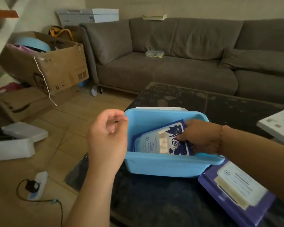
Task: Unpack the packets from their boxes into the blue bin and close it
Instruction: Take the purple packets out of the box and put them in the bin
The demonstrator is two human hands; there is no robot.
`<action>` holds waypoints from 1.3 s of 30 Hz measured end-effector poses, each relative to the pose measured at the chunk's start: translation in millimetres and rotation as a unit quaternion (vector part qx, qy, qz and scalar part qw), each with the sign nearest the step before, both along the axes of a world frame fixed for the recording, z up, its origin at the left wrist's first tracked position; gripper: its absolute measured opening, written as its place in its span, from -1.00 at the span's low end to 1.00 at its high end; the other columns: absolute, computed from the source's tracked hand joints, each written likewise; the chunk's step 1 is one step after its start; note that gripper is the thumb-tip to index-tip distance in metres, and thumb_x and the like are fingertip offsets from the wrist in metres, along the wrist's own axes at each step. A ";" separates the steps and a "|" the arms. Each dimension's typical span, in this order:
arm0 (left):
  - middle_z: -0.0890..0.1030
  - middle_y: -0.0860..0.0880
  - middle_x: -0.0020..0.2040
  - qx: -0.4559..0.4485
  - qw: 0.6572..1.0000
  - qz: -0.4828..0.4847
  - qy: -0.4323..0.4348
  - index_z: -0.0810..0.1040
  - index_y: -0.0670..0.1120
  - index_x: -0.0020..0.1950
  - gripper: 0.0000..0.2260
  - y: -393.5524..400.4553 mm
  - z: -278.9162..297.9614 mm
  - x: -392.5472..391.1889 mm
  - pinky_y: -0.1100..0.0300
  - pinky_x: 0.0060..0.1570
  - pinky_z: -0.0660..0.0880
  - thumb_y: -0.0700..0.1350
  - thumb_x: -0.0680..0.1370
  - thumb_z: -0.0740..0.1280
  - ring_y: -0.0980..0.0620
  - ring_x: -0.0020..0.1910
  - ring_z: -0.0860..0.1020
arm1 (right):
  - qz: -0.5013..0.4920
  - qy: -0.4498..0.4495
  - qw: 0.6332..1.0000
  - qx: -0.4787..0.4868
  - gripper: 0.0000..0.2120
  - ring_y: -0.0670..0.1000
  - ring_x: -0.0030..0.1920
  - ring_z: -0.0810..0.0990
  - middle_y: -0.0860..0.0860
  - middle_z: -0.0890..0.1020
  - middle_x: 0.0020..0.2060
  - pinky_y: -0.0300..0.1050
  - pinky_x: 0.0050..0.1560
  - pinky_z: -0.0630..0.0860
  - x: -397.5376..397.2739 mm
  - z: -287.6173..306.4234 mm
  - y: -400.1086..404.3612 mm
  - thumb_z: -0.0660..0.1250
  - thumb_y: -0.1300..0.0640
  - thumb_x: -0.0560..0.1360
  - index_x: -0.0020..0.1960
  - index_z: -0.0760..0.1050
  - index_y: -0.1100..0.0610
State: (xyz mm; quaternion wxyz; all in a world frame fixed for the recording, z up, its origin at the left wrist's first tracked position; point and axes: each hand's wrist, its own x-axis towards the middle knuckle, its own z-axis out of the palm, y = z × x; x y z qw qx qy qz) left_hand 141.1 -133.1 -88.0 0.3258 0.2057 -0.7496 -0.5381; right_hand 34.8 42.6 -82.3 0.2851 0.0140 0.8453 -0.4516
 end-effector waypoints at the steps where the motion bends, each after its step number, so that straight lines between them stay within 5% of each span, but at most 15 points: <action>1: 0.63 0.16 -0.06 0.002 1.000 0.002 0.005 0.59 0.07 0.06 -0.87 1.5 -0.4 -0.3 0.39 -0.18 0.40 -0.14 0.55 0.35 0.25 -0.07 0.59 | -0.009 -0.011 1.000 -0.005 -0.80 0.15 -0.11 0.67 0.25 0.66 0.06 0.12 -0.11 0.64 0.0 -2.2 -1.8 0.27 0.35 0.56 0.18 0.51 0.27; 6: 0.64 0.13 -0.02 0.013 1.000 0.006 0.024 0.54 0.05 0.17 -0.80 6.4 -0.8 -1.1 0.41 -0.21 0.40 -0.14 0.57 0.34 0.21 -0.06 0.60 | 0.020 -0.027 0.997 0.063 -0.73 0.16 0.10 0.62 0.16 0.64 0.09 0.09 0.15 0.57 1.4 -7.7 -4.3 0.36 0.13 0.55 0.23 0.50 0.15; 10: 0.65 0.12 -0.05 0.008 0.999 0.004 0.043 0.56 0.05 0.13 -0.82 8.8 -0.5 -1.2 0.45 -0.22 0.40 -0.16 0.56 0.34 0.21 -0.06 0.61 | 0.074 -0.056 0.986 0.136 -0.76 0.10 0.03 0.62 0.13 0.64 0.03 -0.01 0.04 0.56 2.7 -3.0 -4.3 0.32 0.03 0.57 0.20 0.49 0.11; 15: 0.65 0.11 -0.09 -0.026 0.995 0.012 0.091 0.57 0.04 0.07 -0.85 17.1 1.7 -2.1 0.37 -0.15 0.44 -0.18 0.56 0.35 0.16 -0.06 0.61 | 0.131 -0.027 0.966 0.223 -0.70 0.15 0.17 0.59 0.14 0.60 0.16 0.03 0.24 0.52 8.4 2.7 -7.3 0.25 0.04 0.59 0.24 0.50 0.19; 20: 0.61 0.16 -0.13 -0.124 0.975 -0.019 0.185 0.57 -0.05 0.06 -0.88 47.1 -1.1 9.4 0.43 -0.10 0.42 -0.15 0.54 0.32 0.13 -0.12 0.58 | 0.184 0.260 0.924 0.213 -0.73 0.02 0.05 0.58 0.01 0.59 0.05 -0.18 0.02 0.46 36.9 33.7 12.6 0.24 -0.04 0.58 0.10 0.54 0.14; 22: 0.60 0.16 -0.11 -0.147 0.963 -0.068 0.216 0.57 -0.09 0.06 -0.86 64.0 -7.4 17.5 0.33 -0.11 0.45 -0.13 0.53 0.30 0.06 -0.14 0.57 | 0.130 0.356 0.923 0.074 -0.68 -0.16 0.02 0.63 -0.16 0.65 0.06 -0.34 -0.02 0.50 71.3 43.4 40.8 0.29 -0.06 0.53 0.22 0.56 0.03; 25: 0.60 0.09 -0.17 -0.156 0.943 -0.182 0.231 0.58 -0.10 0.03 -0.87 83.6 -21.5 36.1 0.20 -0.23 0.48 -0.12 0.53 0.31 0.00 -0.23 0.55 | 0.048 0.493 0.866 -0.070 -0.77 -0.23 -0.09 0.65 -0.24 0.68 -0.09 -0.43 -0.14 0.51 134.5 16.8 104.2 0.30 -0.08 0.51 0.11 0.59 -0.06; 28: 0.59 0.07 -0.22 -0.147 0.892 -0.396 0.162 0.59 -0.07 0.01 -0.87 93.4 -32.0 56.9 0.12 -0.35 0.46 -0.10 0.48 0.37 0.03 -0.32 0.52 | 0.086 0.434 0.893 0.083 -0.49 -0.28 0.15 0.55 -0.37 0.56 0.12 -0.42 0.01 0.47 154.0 -34.5 150.6 0.26 -0.43 0.37 0.22 0.47 -0.22; 31: 0.59 0.04 -0.23 -0.180 0.819 -0.544 0.014 0.61 -0.05 -0.07 -0.86 99.3 -37.3 60.6 0.13 -0.34 0.46 0.00 0.47 0.37 0.04 -0.30 0.54 | 0.213 0.356 0.861 0.295 -0.10 -0.30 0.50 -0.04 -0.47 -0.06 0.46 -0.09 0.48 0.08 144.2 -71.2 158.8 0.04 -0.66 0.23 0.48 -0.13 -0.41; 32: 0.59 0.04 -0.23 -0.216 0.796 -0.565 -0.029 0.61 -0.04 -0.11 -0.84 102.1 -39.6 58.9 0.18 -0.31 0.46 0.03 0.48 0.36 0.06 -0.27 0.55 | 0.215 0.364 0.850 0.315 -0.09 -0.29 0.49 -0.05 -0.43 -0.04 0.48 -0.06 0.48 0.06 142.6 -77.1 159.2 0.03 -0.66 0.23 0.49 -0.12 -0.40; 35: 0.59 0.12 -0.13 -0.377 0.715 -0.573 -0.139 0.60 0.02 -0.05 -0.78 113.0 -49.5 53.1 0.21 -0.10 0.51 0.15 0.49 0.33 0.17 -0.12 0.54 | 0.155 0.456 0.829 0.284 -0.40 -0.07 0.24 0.58 -0.16 0.61 0.20 0.07 0.25 0.51 143.8 -94.1 162.6 0.19 -0.43 0.37 0.26 0.54 -0.13; 37: 0.57 0.21 0.04 -0.439 0.674 -0.567 -0.180 0.55 0.12 0.09 -0.76 119.2 -57.7 51.4 0.15 0.10 0.51 0.19 0.52 0.29 0.24 0.05 0.50 | 0.116 0.524 0.804 0.257 -0.61 -0.03 0.05 0.67 -0.11 0.70 0.00 0.06 0.10 0.59 142.9 -103.7 167.8 0.24 -0.25 0.45 0.05 0.67 -0.04; 39: 0.45 0.28 0.26 -0.448 0.674 -0.560 -0.177 0.48 0.19 0.24 -0.74 126.6 -62.5 50.9 0.14 0.25 0.46 0.15 0.57 0.26 0.29 0.23 0.42 | 0.062 0.554 0.801 0.216 -0.70 -0.03 -0.12 0.69 -0.10 0.71 -0.15 -0.01 -0.07 0.62 141.5 -101.5 171.1 0.25 -0.14 0.51 -0.09 0.69 0.00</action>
